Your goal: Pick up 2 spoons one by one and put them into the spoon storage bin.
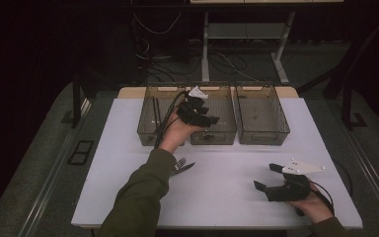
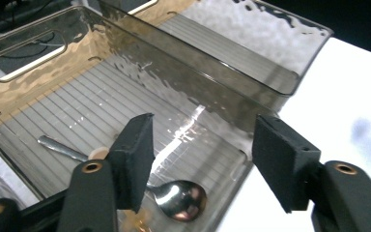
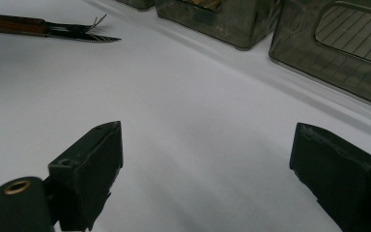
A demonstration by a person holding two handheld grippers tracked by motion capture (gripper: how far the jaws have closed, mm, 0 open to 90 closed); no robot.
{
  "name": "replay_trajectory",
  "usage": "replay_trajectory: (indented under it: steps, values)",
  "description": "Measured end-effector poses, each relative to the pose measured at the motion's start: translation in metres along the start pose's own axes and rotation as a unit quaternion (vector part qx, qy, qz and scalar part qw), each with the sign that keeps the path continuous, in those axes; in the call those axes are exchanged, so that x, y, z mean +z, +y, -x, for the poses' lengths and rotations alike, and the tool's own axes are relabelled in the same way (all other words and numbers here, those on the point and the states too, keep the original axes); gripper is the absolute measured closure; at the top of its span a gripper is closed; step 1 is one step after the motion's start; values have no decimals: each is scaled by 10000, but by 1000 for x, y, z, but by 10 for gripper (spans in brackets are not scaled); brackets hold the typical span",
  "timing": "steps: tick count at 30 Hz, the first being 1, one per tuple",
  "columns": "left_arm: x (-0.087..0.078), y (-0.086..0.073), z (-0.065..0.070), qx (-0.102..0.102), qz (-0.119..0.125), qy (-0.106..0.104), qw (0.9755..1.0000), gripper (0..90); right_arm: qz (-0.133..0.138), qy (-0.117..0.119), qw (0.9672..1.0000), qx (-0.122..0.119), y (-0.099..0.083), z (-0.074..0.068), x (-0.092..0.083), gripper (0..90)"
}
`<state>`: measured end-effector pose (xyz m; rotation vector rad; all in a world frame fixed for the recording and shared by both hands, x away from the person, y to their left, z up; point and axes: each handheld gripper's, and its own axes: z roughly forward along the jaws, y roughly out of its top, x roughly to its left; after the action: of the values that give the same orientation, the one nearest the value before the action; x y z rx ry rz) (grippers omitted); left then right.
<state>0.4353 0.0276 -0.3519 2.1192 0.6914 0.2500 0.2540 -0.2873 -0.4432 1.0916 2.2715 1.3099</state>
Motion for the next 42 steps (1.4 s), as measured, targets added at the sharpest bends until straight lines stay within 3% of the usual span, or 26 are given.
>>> replay_trajectory:
  steps: [5, 9, 12, 15, 19, 21, 30, 42]
  values:
    - [-14, -5, 7, 92, 71, 21, 9999, 330, 28, -14, 10000, 10, 0, 0, 0, 118]
    - [-24, -11, 12, 174, 97, -79, 9998, 265, 13, -16, 10000, 26, 0, 0, 0, 118]
    - [-29, -16, 16, 128, 183, -180, 9996, 222, 32, -22, 10000, 28, 0, 0, 0, 118]
    - [-36, -22, 21, 258, 158, -211, 9993, 192, 31, -16, 10000, 27, 0, 0, 0, 118]
    - [-43, -33, 27, 287, 268, -259, 9989, 157, 15, 2, 10000, 32, 0, 0, 1, 118]
    - [-46, -40, 28, 332, 203, -248, 9989, 147, 6, 30, 10000, 23, 0, 1, 1, 118]
    - [-64, -69, 37, 304, 358, -286, 9985, 140, -26, 52, 9999, 121, 0, 0, 0, 118]
    - [-84, -111, 40, 328, 546, -283, 9976, 140, 8, 50, 10000, 42, 0, 1, 1, 118]
